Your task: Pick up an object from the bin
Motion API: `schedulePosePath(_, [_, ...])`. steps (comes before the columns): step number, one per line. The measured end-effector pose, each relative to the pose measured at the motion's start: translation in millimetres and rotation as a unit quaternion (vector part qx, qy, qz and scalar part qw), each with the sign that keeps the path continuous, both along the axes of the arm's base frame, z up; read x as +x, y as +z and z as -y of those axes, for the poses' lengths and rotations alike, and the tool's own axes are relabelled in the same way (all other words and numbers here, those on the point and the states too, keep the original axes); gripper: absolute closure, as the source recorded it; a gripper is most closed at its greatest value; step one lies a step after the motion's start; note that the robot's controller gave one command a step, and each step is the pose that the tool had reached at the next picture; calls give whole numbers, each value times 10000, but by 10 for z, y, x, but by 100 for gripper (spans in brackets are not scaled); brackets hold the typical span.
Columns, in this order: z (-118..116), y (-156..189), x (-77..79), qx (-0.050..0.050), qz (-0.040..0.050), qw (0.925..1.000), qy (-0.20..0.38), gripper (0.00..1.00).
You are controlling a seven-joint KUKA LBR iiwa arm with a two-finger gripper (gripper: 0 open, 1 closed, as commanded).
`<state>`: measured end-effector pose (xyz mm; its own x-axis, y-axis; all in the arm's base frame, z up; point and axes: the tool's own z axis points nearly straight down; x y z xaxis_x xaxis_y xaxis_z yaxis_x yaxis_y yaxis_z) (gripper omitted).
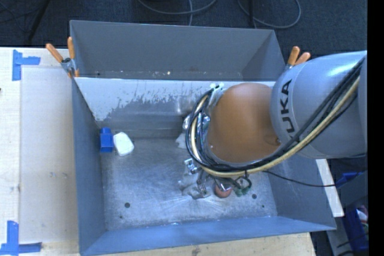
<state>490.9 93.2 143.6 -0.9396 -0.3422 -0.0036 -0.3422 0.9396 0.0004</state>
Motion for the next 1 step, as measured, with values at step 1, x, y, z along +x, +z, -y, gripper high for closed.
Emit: schedulePosePath(1, [206, 1760, -31, -4, -29, 9937, 1123, 100])
